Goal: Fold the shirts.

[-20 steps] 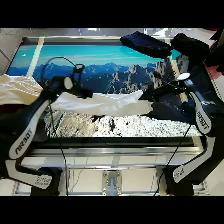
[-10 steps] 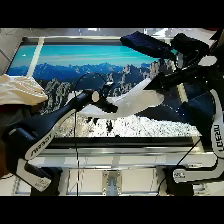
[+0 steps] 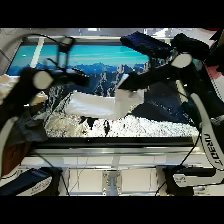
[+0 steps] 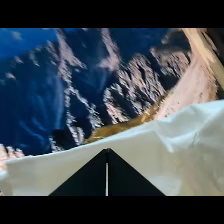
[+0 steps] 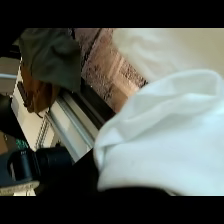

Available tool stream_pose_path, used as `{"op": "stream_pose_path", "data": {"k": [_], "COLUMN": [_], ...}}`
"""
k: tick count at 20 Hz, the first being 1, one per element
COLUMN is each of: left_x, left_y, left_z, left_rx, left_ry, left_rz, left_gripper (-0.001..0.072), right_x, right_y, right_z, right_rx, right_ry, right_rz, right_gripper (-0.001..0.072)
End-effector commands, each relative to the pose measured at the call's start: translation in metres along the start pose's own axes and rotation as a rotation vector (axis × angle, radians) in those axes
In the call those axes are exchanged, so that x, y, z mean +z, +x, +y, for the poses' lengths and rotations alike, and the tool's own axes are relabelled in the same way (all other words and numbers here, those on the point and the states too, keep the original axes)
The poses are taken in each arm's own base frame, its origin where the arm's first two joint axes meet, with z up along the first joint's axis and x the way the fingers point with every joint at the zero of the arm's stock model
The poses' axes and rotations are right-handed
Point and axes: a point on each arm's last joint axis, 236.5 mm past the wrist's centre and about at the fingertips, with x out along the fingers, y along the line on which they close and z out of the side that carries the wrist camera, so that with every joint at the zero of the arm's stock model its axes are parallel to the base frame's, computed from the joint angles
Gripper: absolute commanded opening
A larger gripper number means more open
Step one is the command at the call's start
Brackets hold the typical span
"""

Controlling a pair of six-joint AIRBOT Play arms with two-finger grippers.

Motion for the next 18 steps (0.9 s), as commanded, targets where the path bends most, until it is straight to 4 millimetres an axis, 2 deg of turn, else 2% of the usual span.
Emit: {"op": "stream_pose_path", "data": {"k": [1, 3, 4, 5, 6, 8, 9, 10, 11, 12, 14, 15, 16, 17, 18], "left_x": [0.022, 0.02, 0.016, 0.012, 0.008, 0.0, -0.003, -0.006, -0.008, -0.01, -0.013, -0.016, -0.021, -0.026, -0.033], "left_y": [-0.099, -0.134, -0.149, -0.161, -0.17, -0.182, -0.183, -0.183, -0.182, -0.182, -0.179, -0.176, -0.172, -0.167, -0.161], "left_z": [0.06, 0.077, 0.084, 0.089, 0.094, 0.101, 0.103, 0.104, 0.103, 0.103, 0.103, 0.103, 0.104, 0.105, 0.105], "left_rx": [0.181, 0.238, 0.265, 0.288, 0.308, 0.335, 0.342, 0.343, 0.341, 0.339, 0.337, 0.335, 0.332, 0.329, 0.326], "left_ry": [-0.019, -0.047, -0.061, -0.075, -0.087, -0.107, -0.114, -0.117, -0.119, -0.12, -0.123, -0.126, -0.129, -0.134, -0.139], "left_rz": [-0.127, -0.155, -0.158, -0.157, -0.154, -0.143, -0.134, -0.123, -0.115, -0.107, -0.093, -0.083, -0.069, -0.055, -0.035], "left_gripper": [0.0014, 0.0014, 0.0014, 0.0014, 0.0015, 0.0015, 0.0014, 0.0014, 0.0014, 0.0014, 0.0015, 0.0015, 0.0014, 0.0014, 0.0014], "right_x": [0.024, 0.026, 0.029, 0.033, 0.037, 0.049, 0.055, 0.06, 0.063, 0.062, 0.046, 0.027, 0.004, -0.014, -0.029], "right_y": [0.088, 0.133, 0.146, 0.149, 0.147, 0.131, 0.12, 0.107, 0.093, 0.079, 0.039, 0.016, 0.0, -0.007, -0.005], "right_z": [0.045, 0.066, 0.078, 0.094, 0.109, 0.13, 0.13, 0.12, 0.097, 0.063, -0.034, -0.084, -0.125, -0.152, -0.172], "right_rx": [0.013, 0.021, 0.034, 0.063, 0.088, 0.096, 0.064, 0.006, -0.08, -0.175, -0.414, -0.522, -0.579, -0.588, -0.563], "right_ry": [-0.073, -0.092, -0.09, -0.067, -0.069, -0.156, -0.235, -0.313, -0.378, -0.397, -0.283, -0.188, -0.085, 0.0, 0.087], "right_rz": [-0.175, -0.261, -0.313, -0.368, -0.396, -0.416, -0.409, -0.386, -0.336, -0.266, -0.092, 0.006, 0.097, 0.144, 0.163], "right_gripper": [0.0012, 0.0027, 0.023, 0.0561, 0.0641, 0.0628, 0.0628, 0.0627, 0.0623, 0.0622, 0.0622, 0.0623, 0.0622, 0.0622, 0.0614]}}
